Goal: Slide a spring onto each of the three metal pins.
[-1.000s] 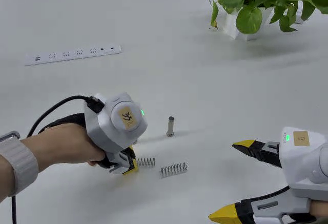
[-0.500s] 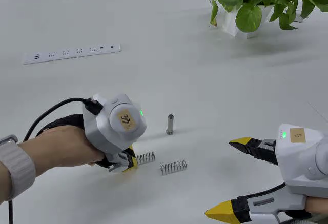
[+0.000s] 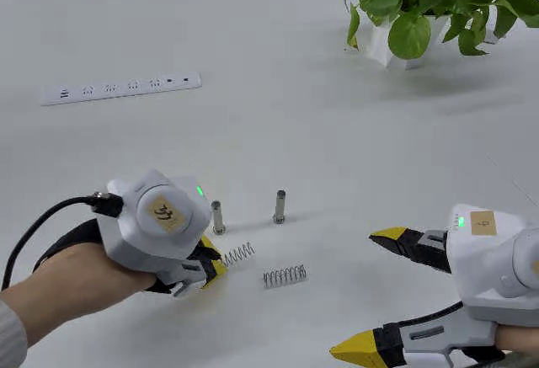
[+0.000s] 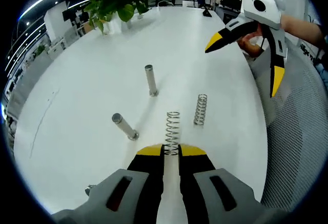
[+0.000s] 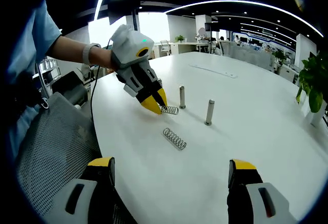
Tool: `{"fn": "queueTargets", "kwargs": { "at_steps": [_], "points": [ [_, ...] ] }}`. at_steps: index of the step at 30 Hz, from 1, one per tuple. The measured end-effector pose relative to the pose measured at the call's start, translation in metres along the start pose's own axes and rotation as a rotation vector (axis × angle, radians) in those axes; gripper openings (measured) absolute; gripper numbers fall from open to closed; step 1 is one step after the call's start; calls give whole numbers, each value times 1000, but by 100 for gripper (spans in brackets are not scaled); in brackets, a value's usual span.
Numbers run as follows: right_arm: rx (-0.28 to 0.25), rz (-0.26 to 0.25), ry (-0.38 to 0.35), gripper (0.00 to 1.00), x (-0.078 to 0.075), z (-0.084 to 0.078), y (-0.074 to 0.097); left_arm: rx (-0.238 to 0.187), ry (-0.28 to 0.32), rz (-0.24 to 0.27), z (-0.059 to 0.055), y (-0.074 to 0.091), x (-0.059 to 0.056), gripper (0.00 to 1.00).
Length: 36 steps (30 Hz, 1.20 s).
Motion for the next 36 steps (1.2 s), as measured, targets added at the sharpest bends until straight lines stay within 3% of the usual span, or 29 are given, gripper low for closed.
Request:
{"fn": "queueTargets", "kwargs": {
  "at_steps": [5,9,11,14,21,27,36],
  "points": [
    [-12,10,3,89,3,5,-3,-97,-21,14,8,12,-8,7],
    [-21,19,13,86,5,12,-4,-167,8,32,13,21,-17,7],
    [-25,21,18,86,5,15,-5,-176,0,40,13,24,-21,7],
    [-59,34,6,85,7,25,-5,-242,10,34,15,29,-31,7],
    [-92,77,18,79,12,47,-6,-294,11,31,11,35,-45,7],
    [-58,143,80,73,19,58,-11,-347,7,4,17,37,-53,7],
    [-10,252,155,57,26,73,-19,-380,24,8,15,44,-59,7]
  ]
}}
Point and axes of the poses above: the centre of the closed fingertips' face, and the gripper's own axes: y roughly backward along the fingers, x roughly to its left, z roughly out of its top, the point moved 7 cm from there along y, roughly backward along the fingers, and after that the axes turned 13 degrees about -x, right-handed, at the moved point
